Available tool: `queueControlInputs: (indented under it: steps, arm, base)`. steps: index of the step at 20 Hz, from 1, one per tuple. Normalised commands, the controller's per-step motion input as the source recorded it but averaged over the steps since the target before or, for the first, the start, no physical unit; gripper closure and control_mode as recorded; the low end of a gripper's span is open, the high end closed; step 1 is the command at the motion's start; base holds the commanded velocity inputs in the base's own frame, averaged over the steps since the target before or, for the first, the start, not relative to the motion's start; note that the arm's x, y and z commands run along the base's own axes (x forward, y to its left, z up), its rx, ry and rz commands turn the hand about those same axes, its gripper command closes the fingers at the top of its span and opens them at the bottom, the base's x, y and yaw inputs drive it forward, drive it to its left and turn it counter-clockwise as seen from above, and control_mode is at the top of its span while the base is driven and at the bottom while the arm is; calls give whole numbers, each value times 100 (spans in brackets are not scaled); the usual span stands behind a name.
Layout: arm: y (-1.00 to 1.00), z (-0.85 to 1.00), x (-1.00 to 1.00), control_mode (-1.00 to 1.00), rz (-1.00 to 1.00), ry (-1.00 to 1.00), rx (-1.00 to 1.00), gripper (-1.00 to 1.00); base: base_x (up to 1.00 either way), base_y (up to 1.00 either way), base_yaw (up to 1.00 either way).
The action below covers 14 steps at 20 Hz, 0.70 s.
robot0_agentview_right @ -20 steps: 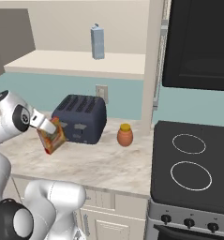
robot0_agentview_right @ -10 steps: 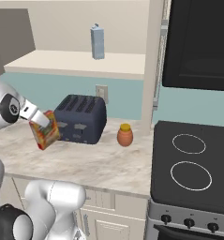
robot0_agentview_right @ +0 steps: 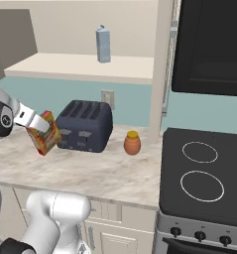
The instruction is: Pick the cereal and boxed food from the counter and place them in the cabinets closest to them.
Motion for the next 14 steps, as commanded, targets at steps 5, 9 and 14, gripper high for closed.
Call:
queueControlInputs:
  steps: [5,9,14]
  arm:
    - [-25,48,-19,-100,13,-13,3,100]
    - [-23,63,-10,-100,14,-7,8,100]
    - [-21,73,-2,-100,14,-3,11,100]
  base:
    - [0,0,0]
    - [0,0,0]
    - [0,0,0]
